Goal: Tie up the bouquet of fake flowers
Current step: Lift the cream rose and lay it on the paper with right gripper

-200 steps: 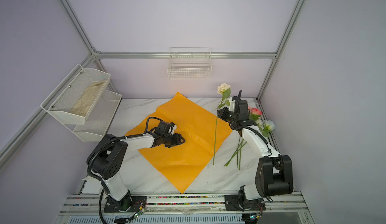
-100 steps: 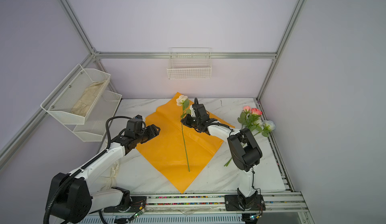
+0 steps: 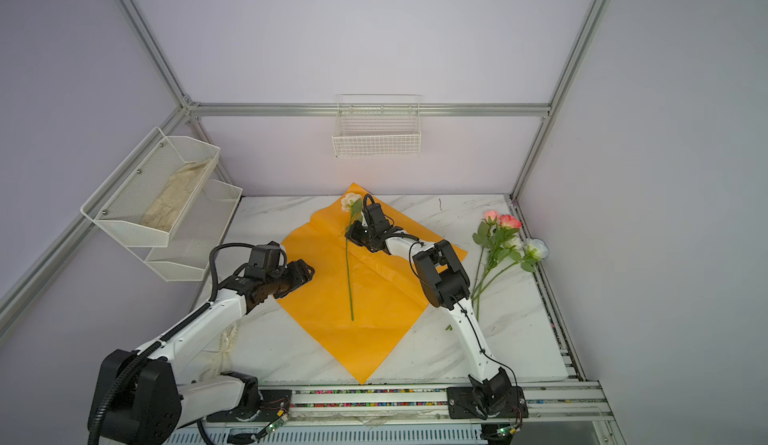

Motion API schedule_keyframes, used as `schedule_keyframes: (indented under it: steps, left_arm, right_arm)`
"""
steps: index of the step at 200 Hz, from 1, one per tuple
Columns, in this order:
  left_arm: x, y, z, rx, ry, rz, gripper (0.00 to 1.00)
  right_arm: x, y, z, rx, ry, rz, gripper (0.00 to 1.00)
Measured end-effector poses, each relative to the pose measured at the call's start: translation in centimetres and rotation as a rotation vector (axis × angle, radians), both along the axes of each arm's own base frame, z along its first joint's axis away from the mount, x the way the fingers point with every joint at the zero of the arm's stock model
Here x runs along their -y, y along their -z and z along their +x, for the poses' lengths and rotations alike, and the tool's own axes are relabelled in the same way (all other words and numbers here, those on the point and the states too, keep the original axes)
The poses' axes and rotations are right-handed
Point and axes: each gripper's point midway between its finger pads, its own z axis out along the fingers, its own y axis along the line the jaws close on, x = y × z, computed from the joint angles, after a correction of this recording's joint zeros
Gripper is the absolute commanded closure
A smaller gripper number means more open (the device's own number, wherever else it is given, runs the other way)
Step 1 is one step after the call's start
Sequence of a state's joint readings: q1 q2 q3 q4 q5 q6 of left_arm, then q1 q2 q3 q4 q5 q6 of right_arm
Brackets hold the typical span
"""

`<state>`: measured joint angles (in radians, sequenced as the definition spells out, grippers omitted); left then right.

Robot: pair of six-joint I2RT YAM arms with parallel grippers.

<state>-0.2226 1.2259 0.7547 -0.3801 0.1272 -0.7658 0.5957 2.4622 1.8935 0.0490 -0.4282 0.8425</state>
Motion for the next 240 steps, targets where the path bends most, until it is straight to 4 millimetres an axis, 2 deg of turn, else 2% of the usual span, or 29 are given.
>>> schedule_keyframes:
  steps: [43,68,77,86,106,155,223,240]
  left_arm:
    - [0.3,0.1,-0.2,-0.004,0.022,-0.011,0.29]
    - [0.3,0.7,-0.6,-0.021,0.024,-0.009,0.29]
    - [0.3,0.9,-0.8,-0.025,0.024,-0.008,0.29]
    - [0.2,1.0,-0.9,-0.029,0.024,-0.008,0.29]
    - [0.2,1.0,-0.9,-0.025,0.024,-0.009,0.28]
    - [0.5,0.9,-0.8,-0.021,0.033,-0.019,0.28]
    - [0.8,0.9,-0.7,-0.019,0.043,-0.033,0.28]
    - [0.8,0.9,-0.7,-0.019,0.043,-0.033,0.28]
  right_arm:
    - [-0.5,2.8,0.5,-0.032,0.01,-0.038,1.0]
    - [-0.6,2.7,0.7,-0.024,0.015,-0.044,0.98]
    - [-0.5,2.7,0.7,-0.023,0.016,-0.053,0.94]
    - [-0.6,2.6,0.7,-0.022,0.016,-0.061,0.84]
    - [-0.8,2.3,0.6,-0.01,0.002,-0.081,0.76]
    - [-1.5,0.9,0.6,0.04,-0.027,-0.114,0.93]
    - [-2.7,0.1,0.4,0.016,-0.025,-0.019,0.96]
    - [-2.9,0.5,0.1,-0.019,-0.014,0.012,0.95]
